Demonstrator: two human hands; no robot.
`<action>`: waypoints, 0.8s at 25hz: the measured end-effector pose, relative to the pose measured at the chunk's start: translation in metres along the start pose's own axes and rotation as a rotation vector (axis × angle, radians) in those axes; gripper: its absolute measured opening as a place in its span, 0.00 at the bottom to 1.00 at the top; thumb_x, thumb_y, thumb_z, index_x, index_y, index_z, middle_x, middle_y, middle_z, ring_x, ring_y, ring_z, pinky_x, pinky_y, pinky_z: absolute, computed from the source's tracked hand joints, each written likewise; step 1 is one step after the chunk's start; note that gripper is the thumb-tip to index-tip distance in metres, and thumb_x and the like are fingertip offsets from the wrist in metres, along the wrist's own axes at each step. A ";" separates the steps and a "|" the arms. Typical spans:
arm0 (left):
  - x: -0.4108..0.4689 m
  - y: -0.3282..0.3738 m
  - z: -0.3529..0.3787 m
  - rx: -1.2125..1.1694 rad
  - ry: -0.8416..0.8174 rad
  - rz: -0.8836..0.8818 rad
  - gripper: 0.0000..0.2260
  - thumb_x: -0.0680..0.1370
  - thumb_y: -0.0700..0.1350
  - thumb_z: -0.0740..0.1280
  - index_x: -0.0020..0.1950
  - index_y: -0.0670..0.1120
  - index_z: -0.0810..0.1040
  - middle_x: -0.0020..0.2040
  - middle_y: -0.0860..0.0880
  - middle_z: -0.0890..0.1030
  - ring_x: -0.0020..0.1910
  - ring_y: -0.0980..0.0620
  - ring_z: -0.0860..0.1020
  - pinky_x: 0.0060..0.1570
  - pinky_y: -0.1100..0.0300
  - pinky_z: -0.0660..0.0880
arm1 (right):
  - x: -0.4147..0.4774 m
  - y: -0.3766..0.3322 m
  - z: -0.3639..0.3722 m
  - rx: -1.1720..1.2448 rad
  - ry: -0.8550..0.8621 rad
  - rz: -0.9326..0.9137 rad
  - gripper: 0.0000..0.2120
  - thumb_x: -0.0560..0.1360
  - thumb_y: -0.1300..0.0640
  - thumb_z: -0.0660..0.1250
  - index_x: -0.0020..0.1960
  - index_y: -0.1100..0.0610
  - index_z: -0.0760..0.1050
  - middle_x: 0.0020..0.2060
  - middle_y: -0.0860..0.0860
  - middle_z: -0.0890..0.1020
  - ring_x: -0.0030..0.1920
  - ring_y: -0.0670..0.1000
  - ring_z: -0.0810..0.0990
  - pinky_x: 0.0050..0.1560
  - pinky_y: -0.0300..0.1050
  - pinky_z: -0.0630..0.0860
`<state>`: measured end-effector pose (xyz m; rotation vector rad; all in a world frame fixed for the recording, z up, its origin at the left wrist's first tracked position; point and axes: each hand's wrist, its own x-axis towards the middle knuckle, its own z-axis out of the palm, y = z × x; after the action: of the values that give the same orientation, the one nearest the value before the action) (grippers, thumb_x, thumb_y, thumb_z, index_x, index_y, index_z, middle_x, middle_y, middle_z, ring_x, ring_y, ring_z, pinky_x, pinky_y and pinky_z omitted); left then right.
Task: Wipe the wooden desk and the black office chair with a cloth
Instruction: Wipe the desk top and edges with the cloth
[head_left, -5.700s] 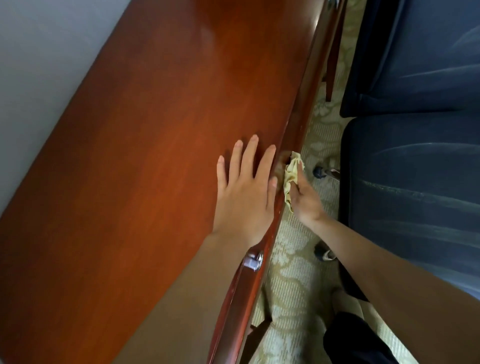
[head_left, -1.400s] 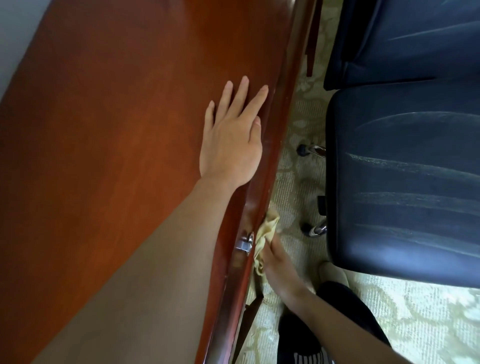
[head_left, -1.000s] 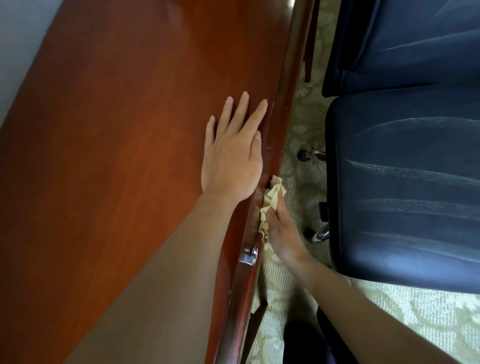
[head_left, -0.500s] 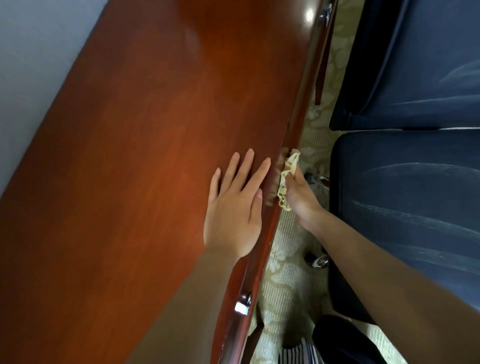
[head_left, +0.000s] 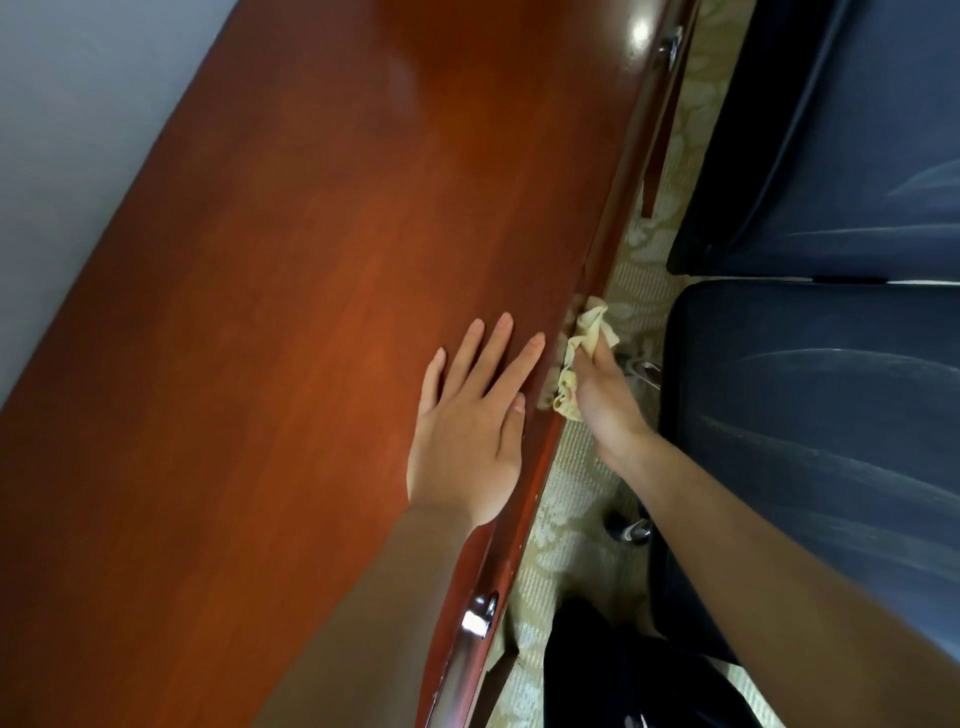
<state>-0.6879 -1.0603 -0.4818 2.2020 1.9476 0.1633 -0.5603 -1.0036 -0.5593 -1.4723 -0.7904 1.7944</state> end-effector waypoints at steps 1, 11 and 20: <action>0.000 -0.001 0.000 0.008 0.000 0.000 0.23 0.80 0.49 0.43 0.76 0.58 0.54 0.78 0.56 0.52 0.77 0.58 0.44 0.75 0.51 0.44 | -0.012 0.003 0.003 0.001 -0.022 -0.016 0.22 0.83 0.49 0.50 0.75 0.39 0.52 0.70 0.41 0.66 0.66 0.42 0.67 0.62 0.41 0.64; -0.001 0.000 0.003 0.064 0.010 0.036 0.25 0.79 0.50 0.40 0.77 0.55 0.52 0.78 0.53 0.50 0.77 0.53 0.44 0.75 0.50 0.44 | -0.067 -0.011 0.024 0.095 -0.071 -0.088 0.21 0.82 0.52 0.52 0.74 0.40 0.58 0.67 0.41 0.72 0.66 0.42 0.70 0.69 0.48 0.66; 0.001 0.001 0.002 0.033 0.026 0.042 0.24 0.80 0.48 0.46 0.76 0.54 0.60 0.77 0.52 0.56 0.77 0.51 0.50 0.74 0.47 0.49 | -0.016 -0.081 0.017 -0.060 0.033 -0.169 0.24 0.83 0.52 0.50 0.76 0.42 0.48 0.72 0.46 0.65 0.68 0.47 0.67 0.69 0.45 0.64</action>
<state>-0.6866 -1.0595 -0.4835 2.2734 1.9324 0.1672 -0.5651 -0.9691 -0.4821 -1.4246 -0.9301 1.6297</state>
